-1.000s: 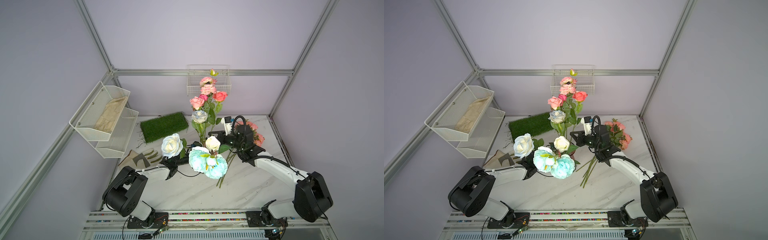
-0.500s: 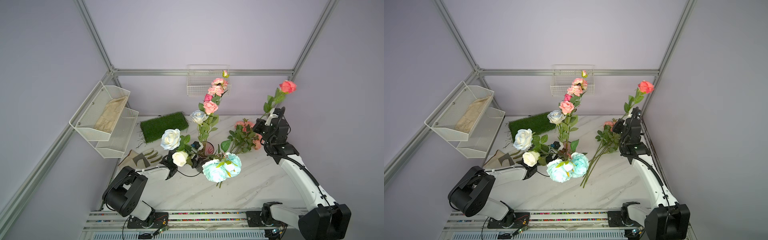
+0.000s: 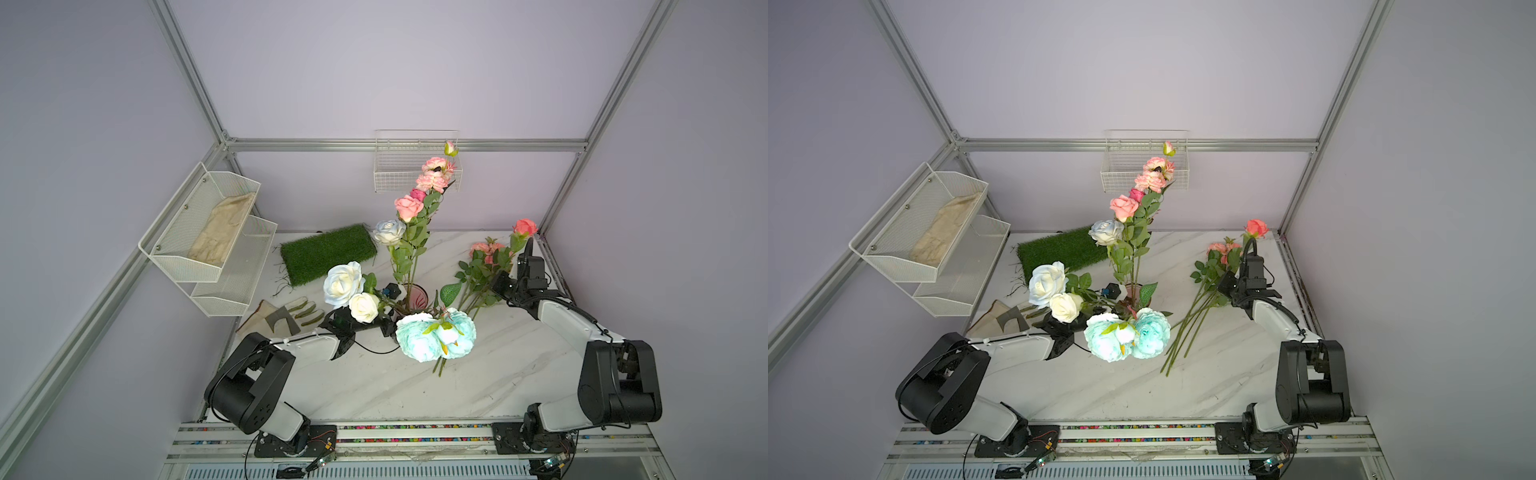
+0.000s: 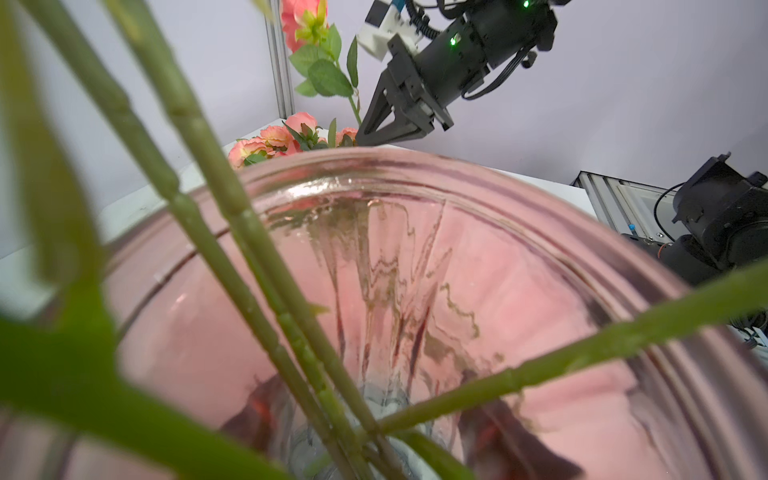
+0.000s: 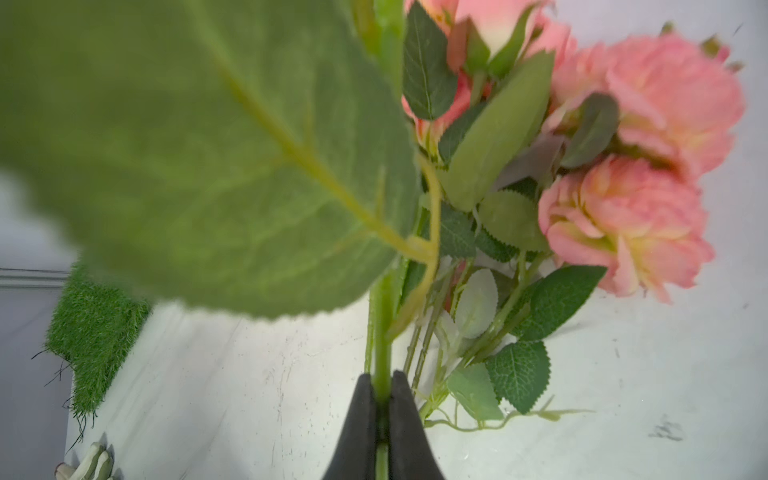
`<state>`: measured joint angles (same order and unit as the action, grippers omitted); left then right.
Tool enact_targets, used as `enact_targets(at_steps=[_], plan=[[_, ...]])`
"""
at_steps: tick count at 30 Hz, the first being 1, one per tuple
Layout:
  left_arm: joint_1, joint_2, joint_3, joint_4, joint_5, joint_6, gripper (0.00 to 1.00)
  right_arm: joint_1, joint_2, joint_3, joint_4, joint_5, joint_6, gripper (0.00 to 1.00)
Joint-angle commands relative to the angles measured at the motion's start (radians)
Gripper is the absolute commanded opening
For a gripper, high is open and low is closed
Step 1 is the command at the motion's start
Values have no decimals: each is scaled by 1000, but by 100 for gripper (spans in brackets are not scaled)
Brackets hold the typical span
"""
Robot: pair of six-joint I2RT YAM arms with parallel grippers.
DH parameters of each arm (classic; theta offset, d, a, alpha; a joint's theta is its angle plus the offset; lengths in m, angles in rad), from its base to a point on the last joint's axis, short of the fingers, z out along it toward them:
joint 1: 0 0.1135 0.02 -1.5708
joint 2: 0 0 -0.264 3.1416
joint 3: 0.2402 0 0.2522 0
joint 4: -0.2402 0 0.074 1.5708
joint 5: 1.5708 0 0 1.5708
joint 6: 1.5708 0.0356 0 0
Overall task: Pick out pink flowers from the vase
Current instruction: Place the flower at the center of the board, then pick up the flower from the vase.
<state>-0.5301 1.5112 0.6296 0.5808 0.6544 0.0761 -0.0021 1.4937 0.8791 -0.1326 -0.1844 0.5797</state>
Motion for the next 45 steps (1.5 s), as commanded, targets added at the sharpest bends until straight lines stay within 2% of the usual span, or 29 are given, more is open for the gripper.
enact_targets(at_steps=[1, 2, 4, 9, 14, 17, 23, 31, 42, 45], plan=[[-2, 20, -2, -186, 47, -16, 0, -1, 5, -31, 132, -54, 56, 21], [-2, 18, -1, -188, 52, -15, 0, -2, -3, -35, 146, -63, 57, 27], [-2, 17, 3, -196, 58, -7, 0, 4, -42, -46, 180, -89, 37, 32], [-2, 20, 10, -221, 82, 20, 0, 52, -169, -83, 266, -213, -41, 33], [-1, 28, 22, -277, 108, 58, 0, 203, -228, -79, 369, -377, -99, 32], [1, 37, 35, -303, 132, 69, 0, 308, -217, -37, 383, -427, -124, 31], [2, 47, 40, -299, 134, 61, 0, 412, -170, 45, 399, -418, -140, 31], [2, 54, 50, -321, 127, 64, 0, 440, -94, 97, 433, -423, -137, 28], [1, 60, 63, -341, 128, 63, 0, 455, -31, 103, 535, -393, -74, 19], [1, 66, 64, -341, 127, 60, 0, 459, -28, 99, 565, -398, -52, 13]])
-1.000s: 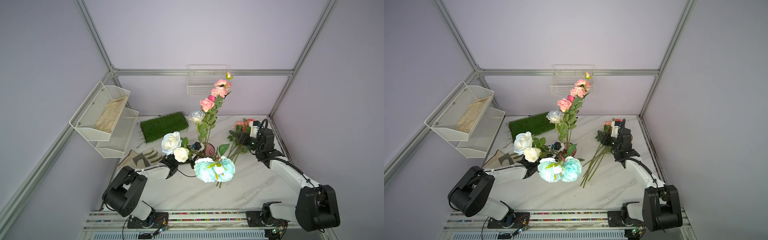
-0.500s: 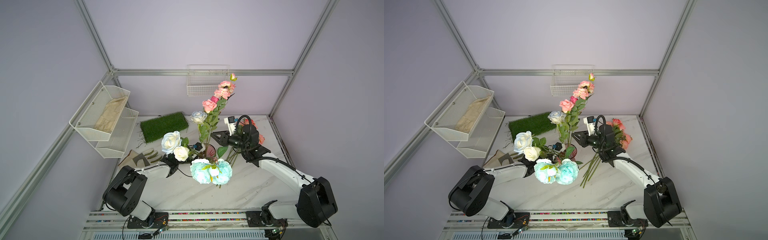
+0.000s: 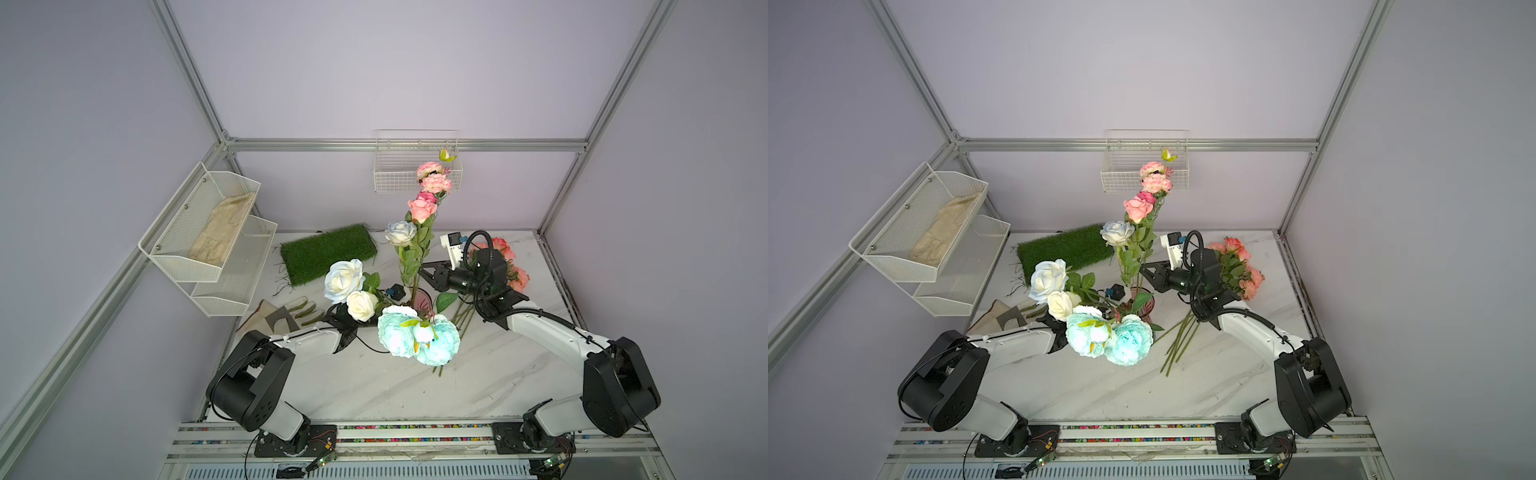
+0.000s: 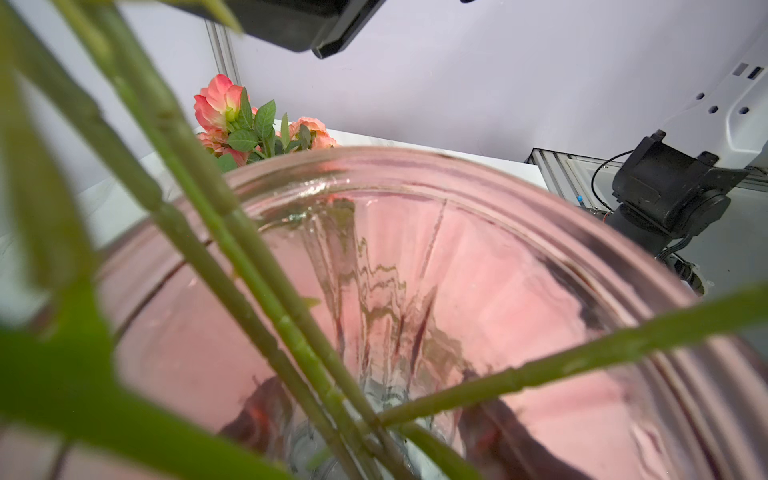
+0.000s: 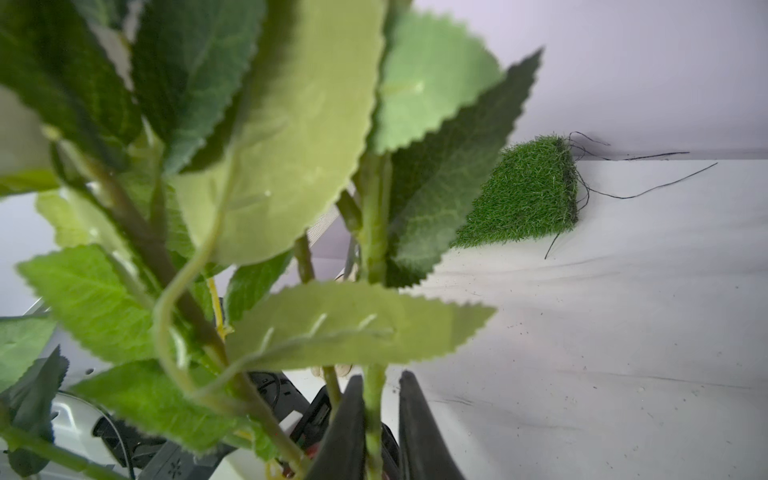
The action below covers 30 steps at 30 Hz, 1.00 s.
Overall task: Pick out pink flowers from the vase
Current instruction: Pick up the flower from the vase.
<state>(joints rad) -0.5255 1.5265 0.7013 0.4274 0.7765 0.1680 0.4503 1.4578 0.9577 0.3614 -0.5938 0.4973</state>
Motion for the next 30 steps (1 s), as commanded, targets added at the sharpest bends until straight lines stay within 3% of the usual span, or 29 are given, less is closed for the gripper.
enact_targets(at_steps=[1, 5, 10, 18, 27, 30], plan=[[-3, 51, -8, -188, 5, -33, 0, 9, 6, 18, 86, 3, 42, 10], [-4, 53, -9, -183, 0, -33, 0, 11, -10, 5, 95, 9, 57, 5], [-3, 51, -10, -180, -7, -34, 0, 11, -76, -10, 28, 111, 15, 1], [-4, 43, -18, -174, -10, -37, 0, -11, -239, 53, -261, 581, -132, 0], [-4, 37, -28, -164, -25, -39, 0, -275, -339, 83, -552, 986, -75, 0], [-4, 38, -28, -164, -26, -39, 0, -360, -332, 59, -601, 968, -60, 0]])
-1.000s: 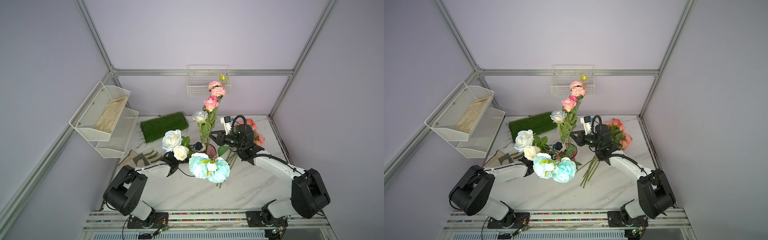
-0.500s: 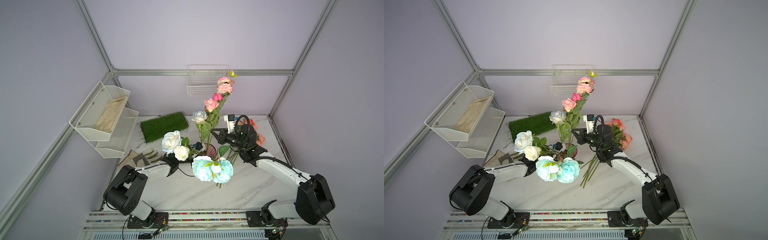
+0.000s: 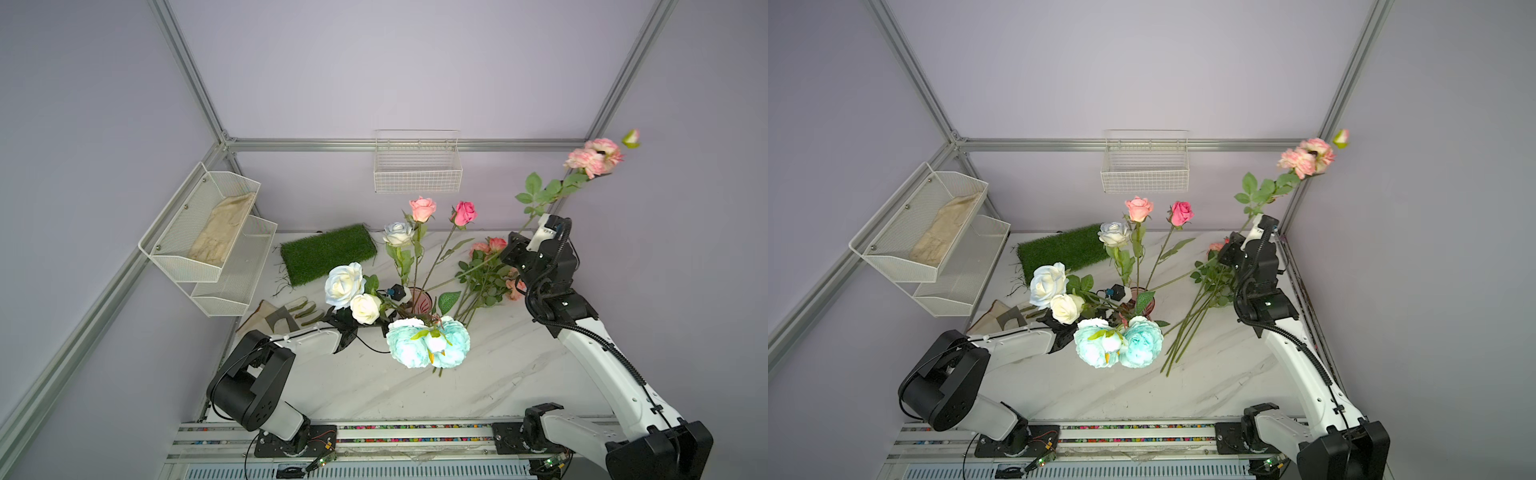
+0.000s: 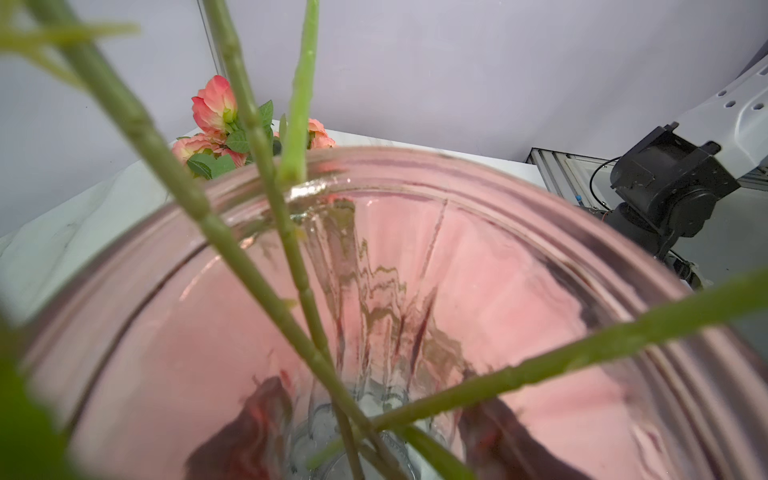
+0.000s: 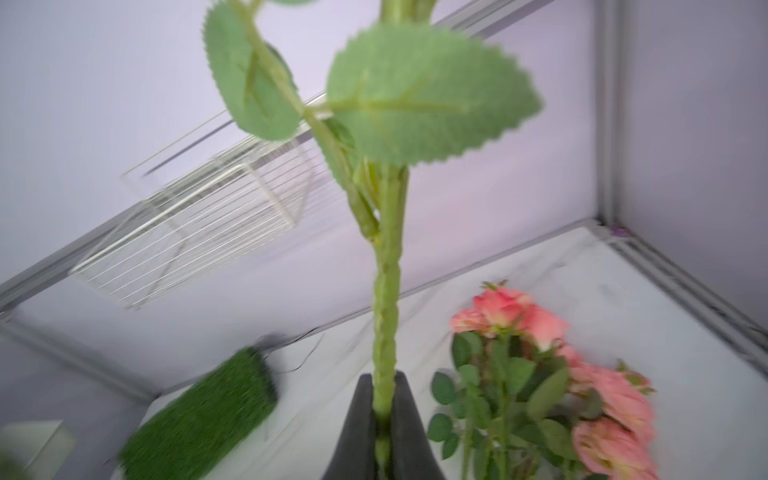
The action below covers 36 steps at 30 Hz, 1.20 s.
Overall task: Pick out pink flowers from the vase
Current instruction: Pick up the flower from the vase, then place the flower at the center of the board.
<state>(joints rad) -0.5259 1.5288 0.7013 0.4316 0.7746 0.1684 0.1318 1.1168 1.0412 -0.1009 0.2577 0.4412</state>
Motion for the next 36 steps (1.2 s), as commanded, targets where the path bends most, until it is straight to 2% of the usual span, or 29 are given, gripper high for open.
enact_targets(at_steps=[1, 8, 13, 16, 20, 21, 23, 25, 27, 32, 36], plan=[[-3, 35, -27, -168, -24, -40, 0, -65, 13, -38, -136, 69, -3, 0], [-3, 41, -23, -168, -26, -40, 0, -103, 86, -96, -100, -234, 41, 0], [-3, 39, -23, -169, -32, -36, 0, -106, 215, -90, -106, -463, 127, 0], [-3, 40, -24, -168, -34, -33, 0, -106, 299, -138, -39, -515, 183, 1], [-4, 41, -22, -171, -32, -34, 0, -106, 382, -197, 82, -523, 249, 2], [-3, 40, -19, -174, -34, -34, 0, -106, 401, -198, 95, -528, 259, 4], [-3, 36, -17, -179, -33, -31, 0, -106, 418, -189, 91, -527, 267, 15], [-3, 34, -17, -180, -31, -29, 0, -102, 403, -184, 87, -528, 252, 27], [-2, 34, -17, -181, -29, -29, 0, -97, 364, -195, 110, -548, 219, 32], [-3, 40, -17, -180, -29, -29, 0, -72, 259, -272, 298, -743, 152, 35], [-3, 43, -15, -180, -31, -29, 0, 43, 180, -306, 441, -894, 104, 36]])
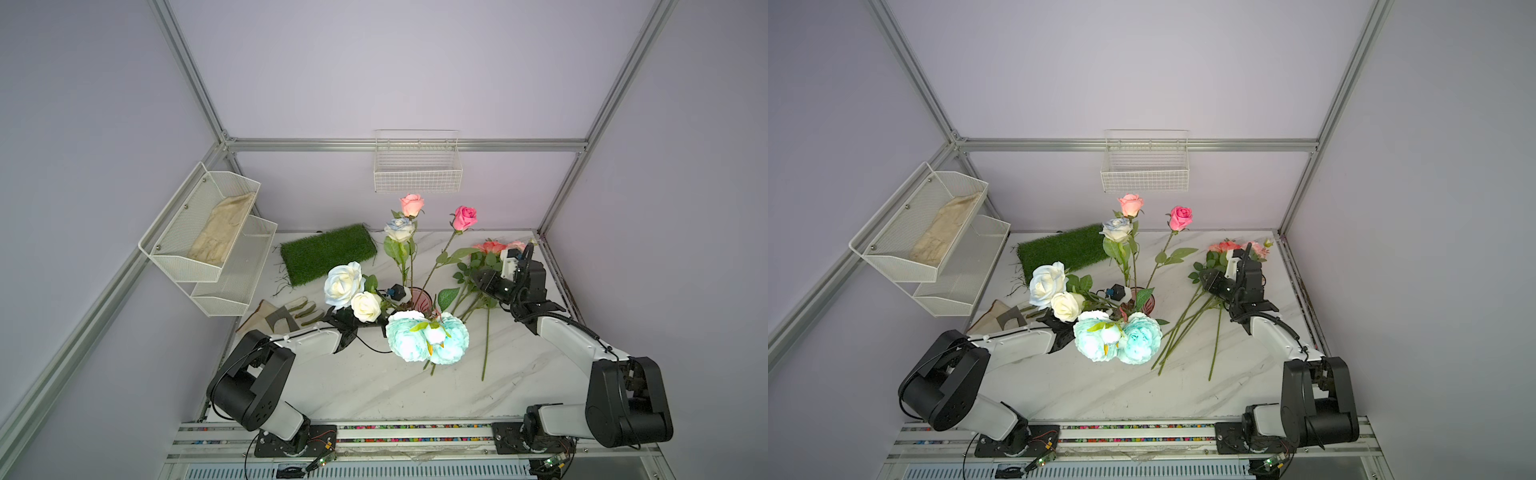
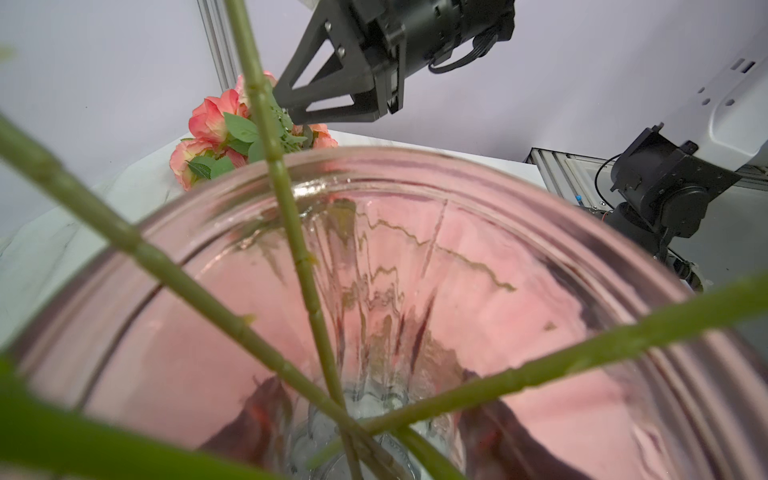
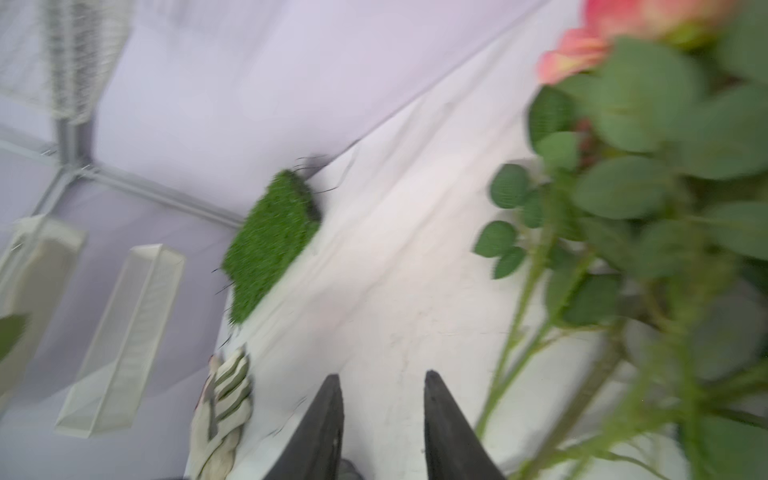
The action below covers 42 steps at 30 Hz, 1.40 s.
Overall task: Pick out pink flowers from the vase
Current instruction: Place the flower at the center of the board, then pick up the flower from the vase.
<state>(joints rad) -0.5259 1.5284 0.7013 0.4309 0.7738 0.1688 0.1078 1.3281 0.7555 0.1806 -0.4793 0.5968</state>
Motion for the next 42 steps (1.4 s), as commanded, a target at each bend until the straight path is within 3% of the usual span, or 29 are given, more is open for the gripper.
enact_targets(at_steps=[1, 6, 14, 22, 25, 30, 35, 38, 42], plan=[[-3, 43, -14, -179, -30, -30, 0, 95, -37, -21, 190, -201, -59, 36], [-3, 42, -15, -182, -37, -29, 0, 196, -55, 25, 149, -305, -122, 37], [-2, 44, -12, -185, -41, -22, 0, 246, -113, 91, -61, -297, -250, 38], [-3, 50, -9, -185, -38, -24, 0, 278, -40, 100, 114, -215, -141, 38], [-3, 49, -8, -185, -37, -24, 0, 282, 15, 111, 187, -180, -94, 34], [-3, 50, -9, -185, -37, -28, 0, 284, 67, 95, 315, -157, -9, 17], [-3, 53, -10, -185, -41, -25, 0, 284, 59, 76, 336, -91, 5, 5], [-3, 55, -13, -185, -43, -26, 0, 284, 48, 78, 259, 29, -25, 4], [-3, 57, -7, -191, -71, -28, 0, 285, -16, 114, -11, 486, -45, 4]])
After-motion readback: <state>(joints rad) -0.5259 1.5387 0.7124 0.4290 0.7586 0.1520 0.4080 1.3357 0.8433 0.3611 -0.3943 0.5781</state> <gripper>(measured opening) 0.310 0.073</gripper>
